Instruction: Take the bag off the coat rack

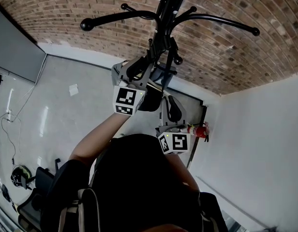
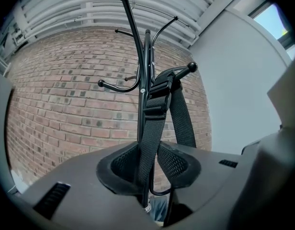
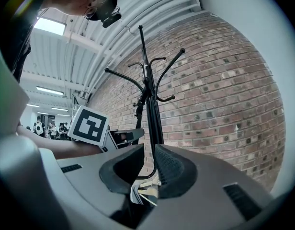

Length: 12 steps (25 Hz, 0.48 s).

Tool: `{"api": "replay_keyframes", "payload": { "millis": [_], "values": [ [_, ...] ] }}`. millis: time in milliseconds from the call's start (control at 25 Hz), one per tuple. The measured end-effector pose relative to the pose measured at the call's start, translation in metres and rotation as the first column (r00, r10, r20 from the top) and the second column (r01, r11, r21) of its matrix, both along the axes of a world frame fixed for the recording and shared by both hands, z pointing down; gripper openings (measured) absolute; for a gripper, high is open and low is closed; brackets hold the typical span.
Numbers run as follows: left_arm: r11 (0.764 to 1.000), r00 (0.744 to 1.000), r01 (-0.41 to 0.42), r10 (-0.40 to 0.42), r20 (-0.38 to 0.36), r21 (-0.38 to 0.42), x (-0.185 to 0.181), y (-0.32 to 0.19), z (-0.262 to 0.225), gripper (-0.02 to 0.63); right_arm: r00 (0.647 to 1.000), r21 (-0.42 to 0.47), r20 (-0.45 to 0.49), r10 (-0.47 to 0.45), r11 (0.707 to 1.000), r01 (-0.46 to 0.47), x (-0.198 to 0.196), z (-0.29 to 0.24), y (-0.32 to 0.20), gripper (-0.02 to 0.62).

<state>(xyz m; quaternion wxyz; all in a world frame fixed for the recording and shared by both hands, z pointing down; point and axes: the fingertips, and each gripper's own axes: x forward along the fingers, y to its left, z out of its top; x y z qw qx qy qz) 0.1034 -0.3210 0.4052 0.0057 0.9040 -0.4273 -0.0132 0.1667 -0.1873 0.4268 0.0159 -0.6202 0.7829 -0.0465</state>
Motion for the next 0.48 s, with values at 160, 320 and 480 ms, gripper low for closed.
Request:
{"api": "replay_keyframes", "payload": {
  "millis": [160,320,480],
  "values": [
    [1.000,1.000,0.010,-0.010,0.000,0.005,-0.001,-0.004,-0.004,0.126,1.000,0.010,-0.012,0.002,1.000,-0.002,0.001,-0.004,-0.007,0.077],
    [1.000,1.000,0.015,-0.015,-0.007,0.001,0.000,-0.004,-0.005,0.126,0.999,0.037,-0.052,0.010,0.999,-0.008,0.005,-0.017,-0.027,0.077],
    [1.000,1.000,0.016,-0.016,-0.007,-0.001,0.001,-0.005,-0.005,0.126,0.997,0.058,-0.071,0.019,0.998,-0.015,0.008,-0.027,-0.050,0.077]
  ]
}}
